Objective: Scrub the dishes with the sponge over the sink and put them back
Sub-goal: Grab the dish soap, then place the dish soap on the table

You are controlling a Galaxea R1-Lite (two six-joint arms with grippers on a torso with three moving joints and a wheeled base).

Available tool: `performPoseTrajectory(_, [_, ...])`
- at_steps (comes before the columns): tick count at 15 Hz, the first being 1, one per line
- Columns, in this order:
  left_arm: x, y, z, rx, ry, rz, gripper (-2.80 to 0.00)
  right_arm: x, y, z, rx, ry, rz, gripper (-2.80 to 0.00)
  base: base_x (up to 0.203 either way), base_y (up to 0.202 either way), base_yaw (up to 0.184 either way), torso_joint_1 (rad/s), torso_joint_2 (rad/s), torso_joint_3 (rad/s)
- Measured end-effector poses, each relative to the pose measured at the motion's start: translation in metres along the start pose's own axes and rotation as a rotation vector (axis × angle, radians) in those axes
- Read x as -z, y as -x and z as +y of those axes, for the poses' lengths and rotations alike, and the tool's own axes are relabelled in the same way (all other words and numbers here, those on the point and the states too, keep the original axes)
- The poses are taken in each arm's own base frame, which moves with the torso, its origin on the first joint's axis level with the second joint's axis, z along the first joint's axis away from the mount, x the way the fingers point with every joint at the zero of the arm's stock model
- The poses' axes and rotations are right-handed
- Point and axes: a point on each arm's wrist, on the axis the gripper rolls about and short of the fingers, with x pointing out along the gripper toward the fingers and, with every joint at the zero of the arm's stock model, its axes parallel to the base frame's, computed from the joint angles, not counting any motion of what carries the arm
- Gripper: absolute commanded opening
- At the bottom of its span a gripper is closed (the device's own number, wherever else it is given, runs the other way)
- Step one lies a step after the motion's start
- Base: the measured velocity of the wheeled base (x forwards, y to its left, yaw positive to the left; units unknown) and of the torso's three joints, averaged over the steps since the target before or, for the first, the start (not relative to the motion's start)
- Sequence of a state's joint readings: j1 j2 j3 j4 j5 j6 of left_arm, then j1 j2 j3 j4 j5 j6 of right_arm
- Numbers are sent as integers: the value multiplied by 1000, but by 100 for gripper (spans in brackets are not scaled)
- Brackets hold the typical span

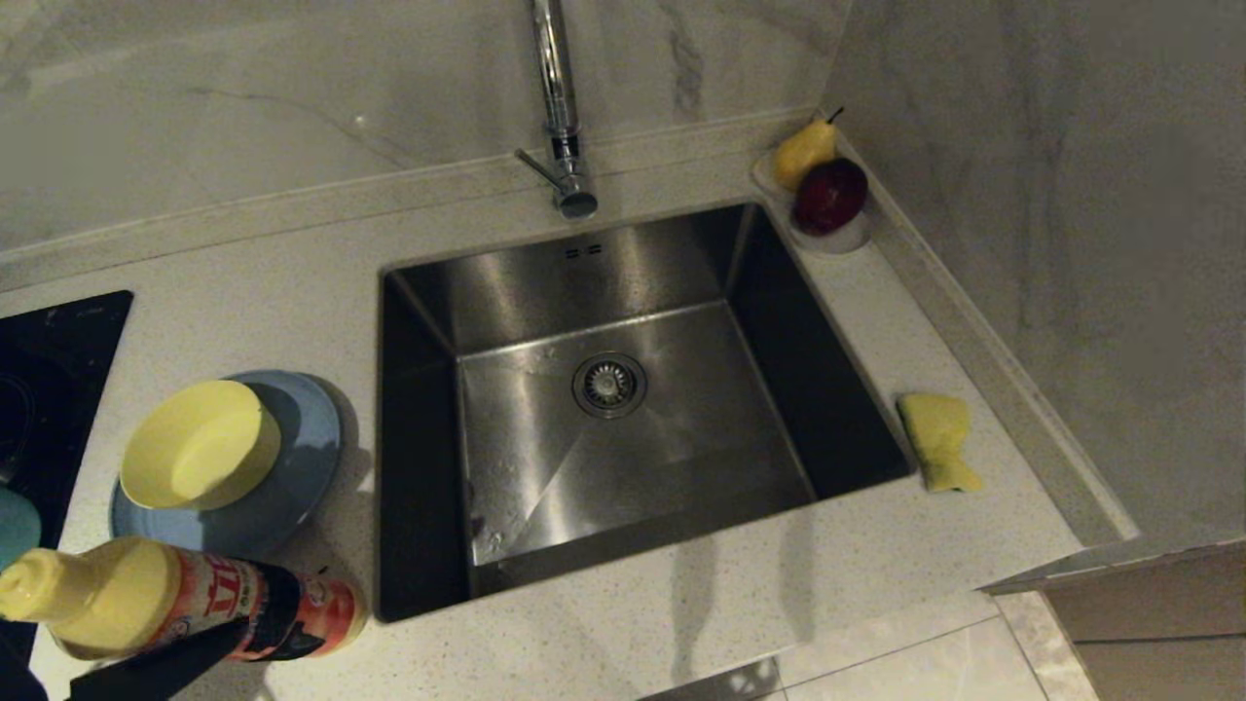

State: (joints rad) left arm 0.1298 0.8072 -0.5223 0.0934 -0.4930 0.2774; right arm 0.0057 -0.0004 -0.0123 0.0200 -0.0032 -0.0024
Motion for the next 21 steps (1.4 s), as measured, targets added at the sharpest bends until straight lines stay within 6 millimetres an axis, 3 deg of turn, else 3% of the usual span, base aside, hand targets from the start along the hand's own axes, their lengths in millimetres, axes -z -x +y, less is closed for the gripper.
performPoseTrajectory(13, [-6,8,-3,14,18,-45,-280,0,0,0,0,0,0,-280,0,0,0,0,0,0])
performPoseTrajectory(18, [-55,36,-4,-36,66,-214,-280,0,0,0,0,0,0,-280,0,0,0,0,0,0])
performPoseTrajectory(21, [-81,47,0,-159,55,-266,-280,0,0,0,1,0,0,-280,0,0,0,0,0,0])
